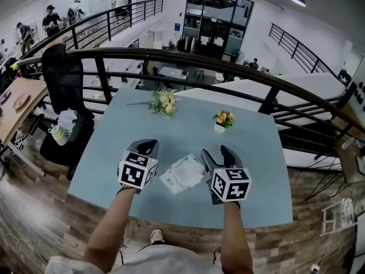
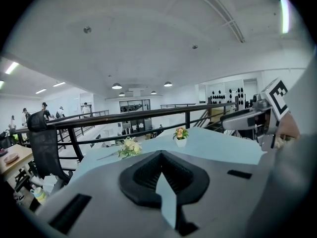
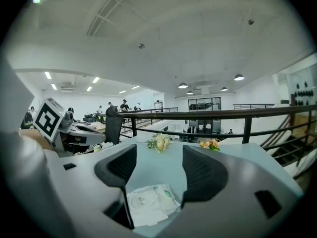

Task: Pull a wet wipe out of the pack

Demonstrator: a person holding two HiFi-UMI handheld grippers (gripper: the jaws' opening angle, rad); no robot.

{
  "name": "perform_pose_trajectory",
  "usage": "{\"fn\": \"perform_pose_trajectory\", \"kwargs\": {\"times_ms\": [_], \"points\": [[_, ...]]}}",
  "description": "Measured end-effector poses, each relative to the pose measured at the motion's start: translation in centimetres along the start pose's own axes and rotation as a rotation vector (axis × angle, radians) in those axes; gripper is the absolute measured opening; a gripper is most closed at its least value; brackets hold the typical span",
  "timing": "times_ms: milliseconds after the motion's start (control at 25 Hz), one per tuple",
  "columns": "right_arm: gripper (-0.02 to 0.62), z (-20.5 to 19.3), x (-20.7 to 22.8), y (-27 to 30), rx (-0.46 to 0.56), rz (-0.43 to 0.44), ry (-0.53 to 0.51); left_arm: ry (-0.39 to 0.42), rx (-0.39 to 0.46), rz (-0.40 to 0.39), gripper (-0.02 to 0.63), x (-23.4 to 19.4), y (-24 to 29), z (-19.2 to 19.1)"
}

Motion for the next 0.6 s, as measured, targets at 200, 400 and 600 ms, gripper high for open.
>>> {"fn": "perform_pose_trajectory", "kwargs": {"times_ms": [200,400,600], "points": [[0.273,1.3,-0.3,1.2,0.003,-0.032,0.011,0.016,0.008,-0.03,-0.006,-1.8,1.2,0.9],[0.273,1.9,-0.7,2.4,-0.004,-0.061,0.021,0.041,0.016,-0.065,-0.006,-3.0,2.5,1.8],[0.273,2.3,-0.7,3.3,-0.003,-0.085,0.039,0.065,0.014,-0.094,-0.006,-3.9,3.8,2.4]]}}
Point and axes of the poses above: the fingertips, and each gripper's own axes: y forward along the fingers, x to its right, z out of its top, the point moved 10 cm from there along -y, backward along the fingers, and after that the axes turned 14 degrees about -x, right-handed, at the moved point
